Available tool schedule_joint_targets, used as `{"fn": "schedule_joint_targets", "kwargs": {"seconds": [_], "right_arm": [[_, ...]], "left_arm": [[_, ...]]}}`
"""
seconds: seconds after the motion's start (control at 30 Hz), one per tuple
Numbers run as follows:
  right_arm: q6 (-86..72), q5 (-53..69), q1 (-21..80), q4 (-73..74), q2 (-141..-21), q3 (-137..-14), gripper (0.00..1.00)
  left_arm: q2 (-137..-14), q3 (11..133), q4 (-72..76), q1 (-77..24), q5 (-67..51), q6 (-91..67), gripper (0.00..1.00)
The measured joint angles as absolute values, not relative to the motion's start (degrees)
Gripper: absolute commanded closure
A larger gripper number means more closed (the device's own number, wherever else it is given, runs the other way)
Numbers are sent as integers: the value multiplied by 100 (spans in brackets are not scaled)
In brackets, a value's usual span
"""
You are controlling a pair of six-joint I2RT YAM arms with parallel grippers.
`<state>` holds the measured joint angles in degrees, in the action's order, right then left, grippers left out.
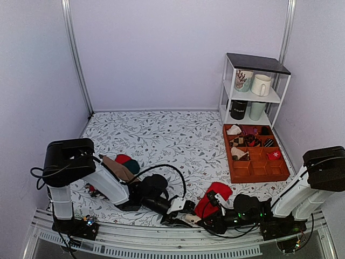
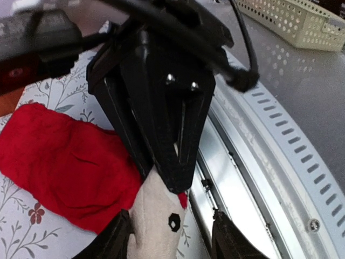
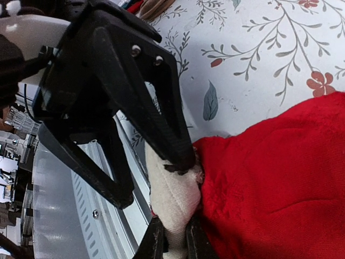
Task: Roll the socks
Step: Roll a pair of socks at the center of the board.
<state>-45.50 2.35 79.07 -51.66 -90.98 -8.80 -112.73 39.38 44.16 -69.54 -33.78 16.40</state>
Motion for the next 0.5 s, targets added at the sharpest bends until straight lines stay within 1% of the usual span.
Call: {"fn": "schedule_joint_targets", "kwargs": {"seconds": [0.17,0.27,0.37,0.43,0.5], "right_arm": [[-4567,237,7905,-5183,-9109,-878,98],[-4569,237,7905,-5186,-9109,-878,98],[-4571,237,7905,-5188,-9115,-878,98],[-4589,239,7905,-5196,-9122,-878,98],[-4595,246,7900,-5199,-9122,-871,97]], "left_arm": [[-11413,4051,4206,-6958,-3247,1638,59],[-11441,4185,4056,-6965,-3201,1623,66],[-11452,4233,3979,-6965,-3173,1577,83],[-11452,4241,3946,-6965,-3192,1573,100],[-11452,4283,3861,-6963,-3242,1559,100]]}}
